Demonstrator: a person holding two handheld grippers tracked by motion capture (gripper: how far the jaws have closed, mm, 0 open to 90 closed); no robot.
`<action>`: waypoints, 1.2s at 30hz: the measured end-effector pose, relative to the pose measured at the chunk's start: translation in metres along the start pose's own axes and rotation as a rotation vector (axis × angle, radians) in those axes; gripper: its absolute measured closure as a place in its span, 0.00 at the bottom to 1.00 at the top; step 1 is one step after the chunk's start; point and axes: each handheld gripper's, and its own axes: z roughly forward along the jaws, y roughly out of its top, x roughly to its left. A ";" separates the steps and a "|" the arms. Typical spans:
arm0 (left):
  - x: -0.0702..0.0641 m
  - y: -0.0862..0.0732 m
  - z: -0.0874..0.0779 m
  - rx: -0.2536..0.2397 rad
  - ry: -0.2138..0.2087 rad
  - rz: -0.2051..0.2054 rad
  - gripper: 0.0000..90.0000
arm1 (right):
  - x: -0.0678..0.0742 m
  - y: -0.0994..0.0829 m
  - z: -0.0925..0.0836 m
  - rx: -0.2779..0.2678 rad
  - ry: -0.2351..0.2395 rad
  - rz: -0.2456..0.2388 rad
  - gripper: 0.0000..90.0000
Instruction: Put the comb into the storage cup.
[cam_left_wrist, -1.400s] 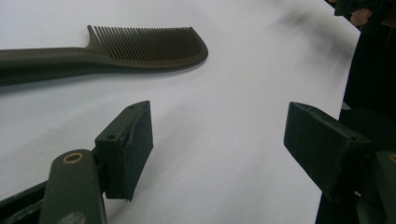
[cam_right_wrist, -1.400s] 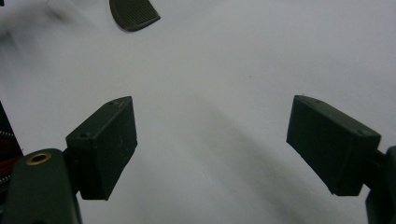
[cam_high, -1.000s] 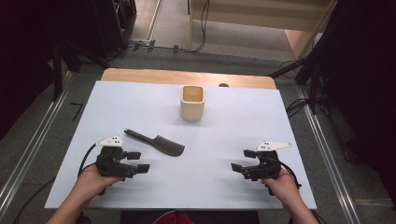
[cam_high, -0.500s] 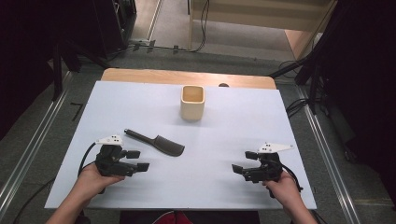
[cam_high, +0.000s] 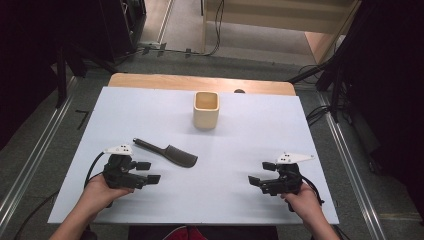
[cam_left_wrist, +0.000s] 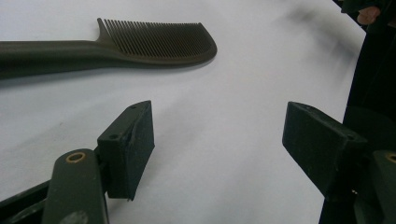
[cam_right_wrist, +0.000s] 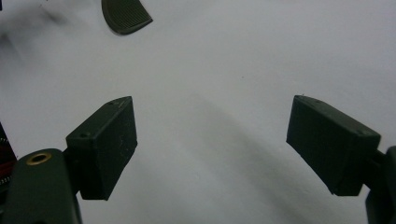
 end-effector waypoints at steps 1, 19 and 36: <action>0.000 0.000 0.000 0.001 0.001 -0.001 0.29 | 0.000 0.000 0.000 -0.001 0.001 0.000 0.16; 0.004 0.011 -0.009 -0.023 0.073 -0.095 0.33 | -0.002 0.000 0.000 -0.001 -0.011 0.009 0.16; 0.014 0.030 -0.016 -0.021 0.128 -0.063 0.31 | -0.002 0.000 0.000 0.001 -0.020 0.010 0.16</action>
